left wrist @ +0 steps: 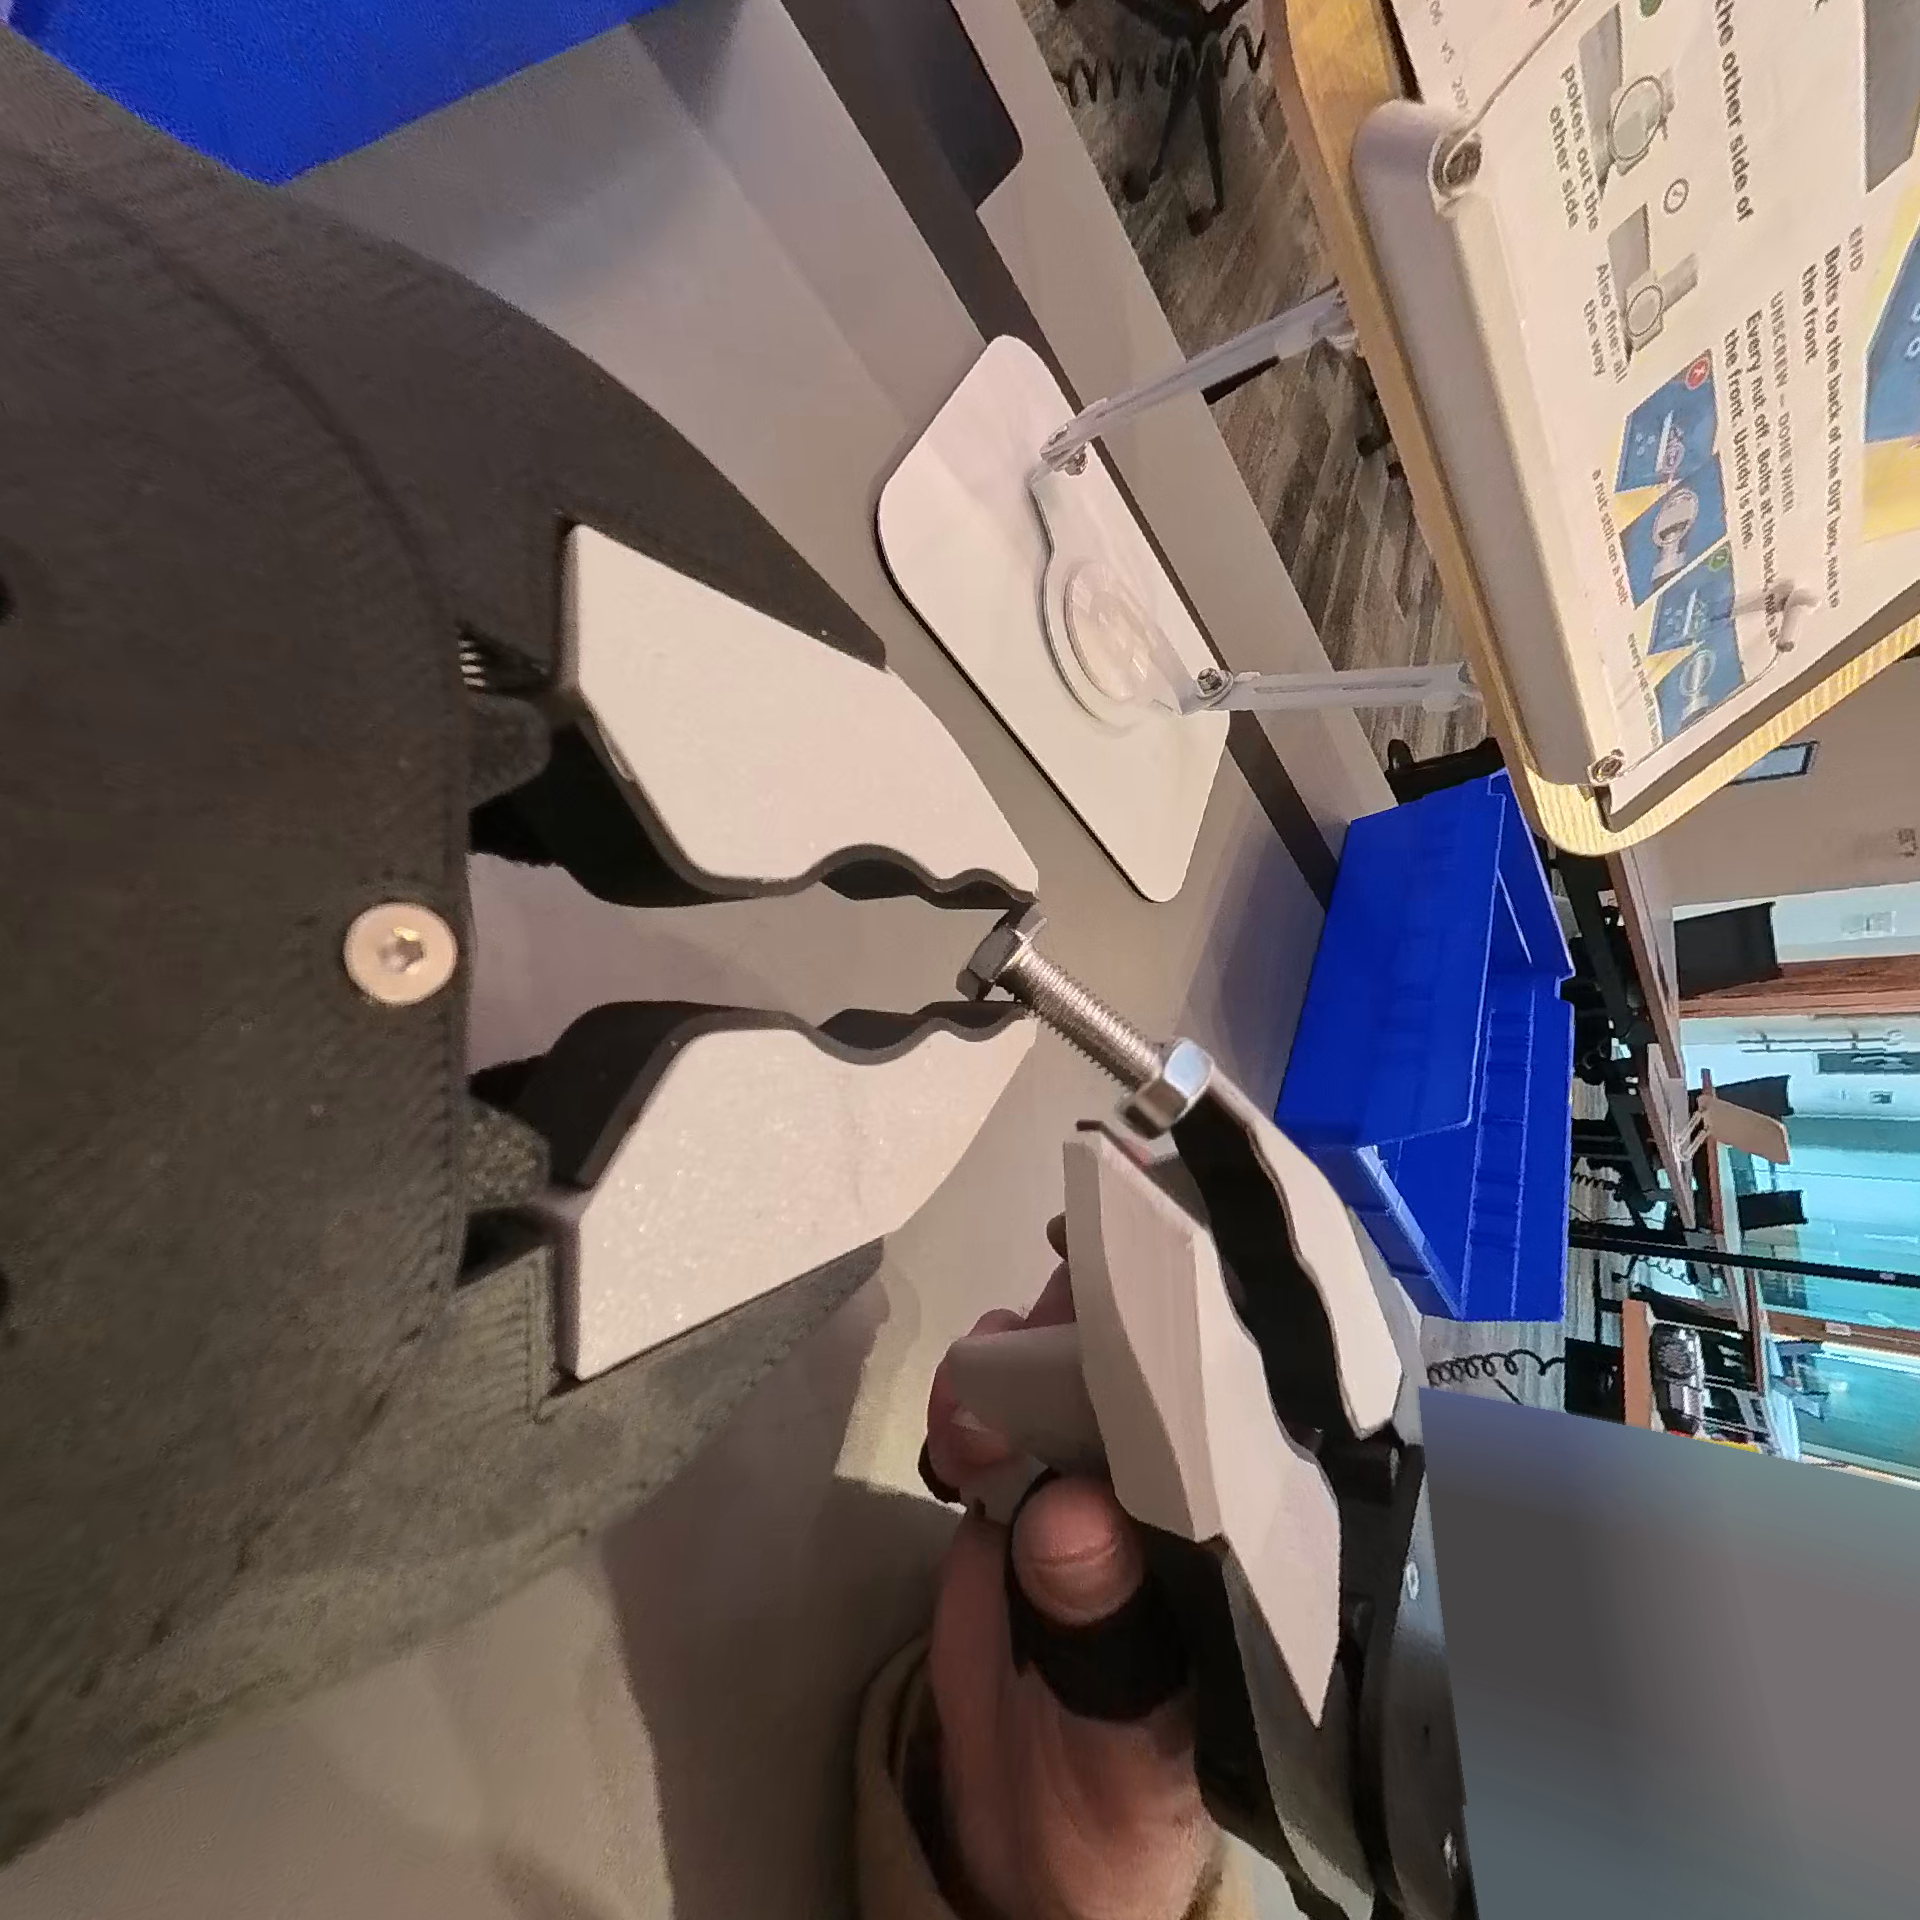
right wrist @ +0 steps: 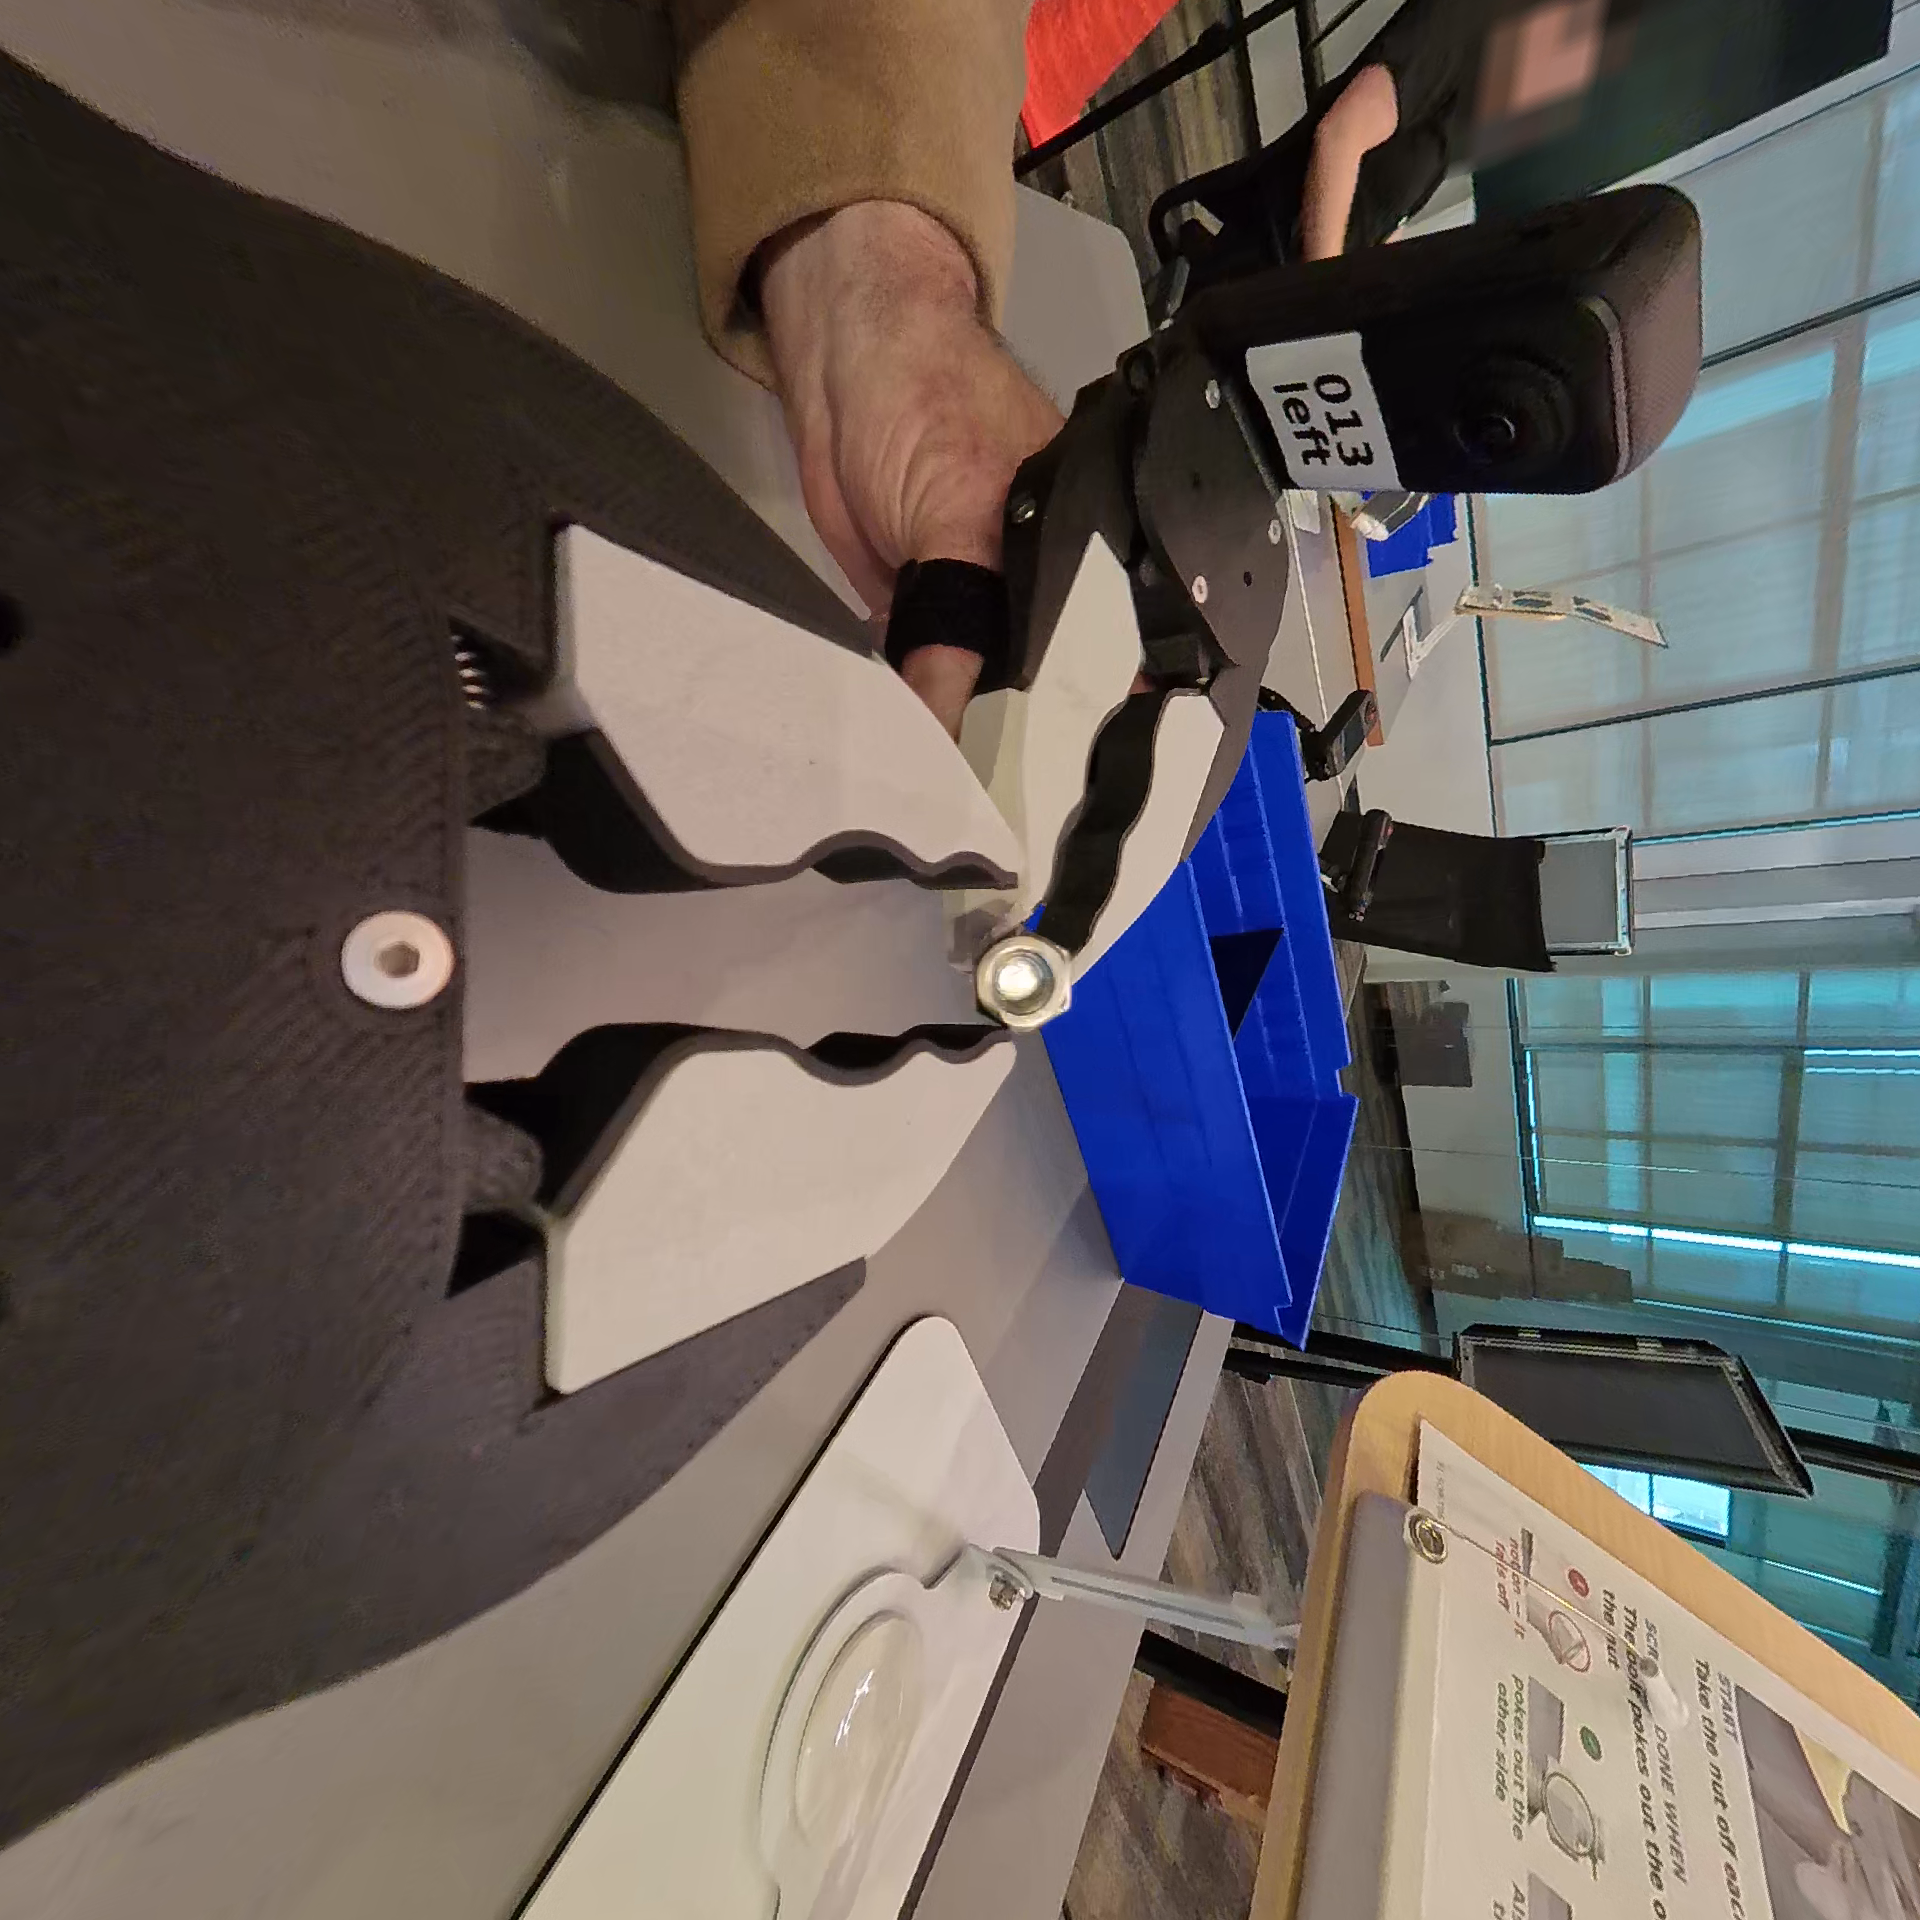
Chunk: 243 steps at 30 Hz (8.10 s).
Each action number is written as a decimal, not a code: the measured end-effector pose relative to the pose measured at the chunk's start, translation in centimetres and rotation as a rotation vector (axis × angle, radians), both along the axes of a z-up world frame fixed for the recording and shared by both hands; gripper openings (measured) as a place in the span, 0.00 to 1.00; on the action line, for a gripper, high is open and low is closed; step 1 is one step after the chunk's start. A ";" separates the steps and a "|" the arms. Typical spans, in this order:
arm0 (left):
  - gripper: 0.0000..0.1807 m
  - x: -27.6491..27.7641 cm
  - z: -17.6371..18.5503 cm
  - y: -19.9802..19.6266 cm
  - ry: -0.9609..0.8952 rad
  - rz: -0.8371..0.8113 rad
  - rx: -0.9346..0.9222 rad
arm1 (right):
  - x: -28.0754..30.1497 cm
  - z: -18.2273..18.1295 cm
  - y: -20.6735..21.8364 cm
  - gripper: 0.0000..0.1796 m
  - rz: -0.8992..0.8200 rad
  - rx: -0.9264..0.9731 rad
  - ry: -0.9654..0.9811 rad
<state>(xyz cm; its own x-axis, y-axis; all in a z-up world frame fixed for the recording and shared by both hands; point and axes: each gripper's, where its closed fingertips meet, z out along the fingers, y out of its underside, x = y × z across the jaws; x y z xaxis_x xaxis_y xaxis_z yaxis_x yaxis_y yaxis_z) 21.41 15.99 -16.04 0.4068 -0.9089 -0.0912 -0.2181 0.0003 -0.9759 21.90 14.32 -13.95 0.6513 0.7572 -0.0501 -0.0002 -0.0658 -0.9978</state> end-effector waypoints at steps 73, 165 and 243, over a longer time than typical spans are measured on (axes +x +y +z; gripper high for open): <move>0.09 0.0 -0.1 0.1 -0.016 -0.022 -0.047 | -1.5 -2.0 -3.8 0.02 0.333 0.025 -0.316; 0.09 0.0 5.9 -5.7 -0.458 -0.518 -0.210 | 0.8 2.3 -4.7 0.17 0.425 0.148 -0.017; 0.00 0.3 1.3 -3.4 -0.174 -0.354 -0.097 | 18.6 7.8 2.3 0.11 -0.164 0.276 -0.173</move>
